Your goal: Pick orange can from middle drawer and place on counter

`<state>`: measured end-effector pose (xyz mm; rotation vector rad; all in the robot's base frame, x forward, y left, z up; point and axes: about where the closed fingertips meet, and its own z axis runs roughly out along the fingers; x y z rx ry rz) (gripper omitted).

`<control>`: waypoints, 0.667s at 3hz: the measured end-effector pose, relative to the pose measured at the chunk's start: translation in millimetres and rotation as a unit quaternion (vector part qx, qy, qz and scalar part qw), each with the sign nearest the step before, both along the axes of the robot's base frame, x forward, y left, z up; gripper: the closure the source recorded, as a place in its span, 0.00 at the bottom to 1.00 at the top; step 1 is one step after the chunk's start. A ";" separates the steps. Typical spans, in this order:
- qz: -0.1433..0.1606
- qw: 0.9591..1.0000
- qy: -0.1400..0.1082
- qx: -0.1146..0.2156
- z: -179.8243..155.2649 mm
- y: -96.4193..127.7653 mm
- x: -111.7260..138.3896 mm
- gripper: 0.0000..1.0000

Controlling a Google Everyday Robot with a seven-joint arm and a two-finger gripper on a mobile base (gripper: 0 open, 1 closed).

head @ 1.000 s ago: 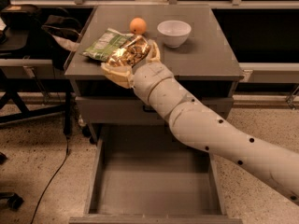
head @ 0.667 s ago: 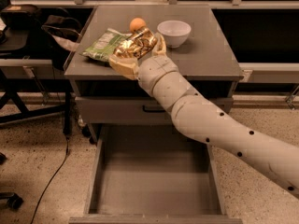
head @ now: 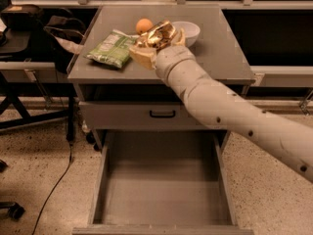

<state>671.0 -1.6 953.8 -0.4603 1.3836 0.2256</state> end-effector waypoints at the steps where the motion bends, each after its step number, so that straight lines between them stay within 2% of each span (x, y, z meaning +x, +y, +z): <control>1: -0.027 0.999 0.026 -0.014 -7.6 -12.5 23.9 1.00; 2: -0.045 0.997 0.054 -0.022 -18.8 -22.1 43.7 1.00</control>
Offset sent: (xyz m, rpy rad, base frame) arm 0.0679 -0.0389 -0.0364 -0.0625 0.1860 -0.1405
